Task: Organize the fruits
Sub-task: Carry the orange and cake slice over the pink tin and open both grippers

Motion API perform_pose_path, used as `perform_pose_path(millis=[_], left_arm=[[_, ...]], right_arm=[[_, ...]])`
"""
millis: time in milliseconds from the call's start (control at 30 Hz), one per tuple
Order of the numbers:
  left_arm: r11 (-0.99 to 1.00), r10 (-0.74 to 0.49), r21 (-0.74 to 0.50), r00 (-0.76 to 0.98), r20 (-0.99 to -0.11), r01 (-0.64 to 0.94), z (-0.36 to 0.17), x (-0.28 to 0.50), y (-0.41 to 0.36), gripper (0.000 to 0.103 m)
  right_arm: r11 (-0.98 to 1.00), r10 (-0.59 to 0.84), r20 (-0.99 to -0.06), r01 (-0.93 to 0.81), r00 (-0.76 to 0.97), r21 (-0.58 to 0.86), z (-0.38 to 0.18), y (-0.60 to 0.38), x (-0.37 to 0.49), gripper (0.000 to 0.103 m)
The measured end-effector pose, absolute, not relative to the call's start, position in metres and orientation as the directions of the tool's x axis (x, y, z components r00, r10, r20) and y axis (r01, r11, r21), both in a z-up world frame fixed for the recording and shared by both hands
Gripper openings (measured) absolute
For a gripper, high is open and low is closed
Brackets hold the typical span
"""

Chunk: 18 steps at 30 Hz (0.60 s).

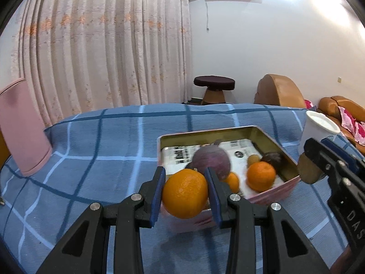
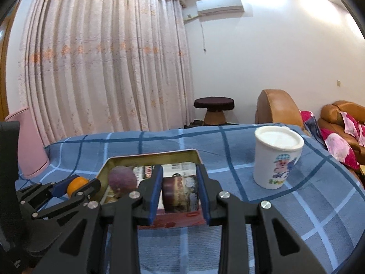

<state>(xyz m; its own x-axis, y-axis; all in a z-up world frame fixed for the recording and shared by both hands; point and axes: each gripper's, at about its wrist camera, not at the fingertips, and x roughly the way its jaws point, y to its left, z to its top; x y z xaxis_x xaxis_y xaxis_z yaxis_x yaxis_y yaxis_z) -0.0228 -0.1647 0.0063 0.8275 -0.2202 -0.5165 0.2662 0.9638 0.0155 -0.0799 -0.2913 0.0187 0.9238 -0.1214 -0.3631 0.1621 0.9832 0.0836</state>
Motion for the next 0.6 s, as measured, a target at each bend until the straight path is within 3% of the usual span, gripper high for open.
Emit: perform_pose_path(millis=[600], left_arm=[[0.958,-0.251,-0.006,0.834,-0.491,0.285,0.015,0.015,-0.199,0.038]], right_arm=[[0.973,-0.142,-0.406,0.202,0.903,0.109,0.024,-0.322,-0.018,0.033]])
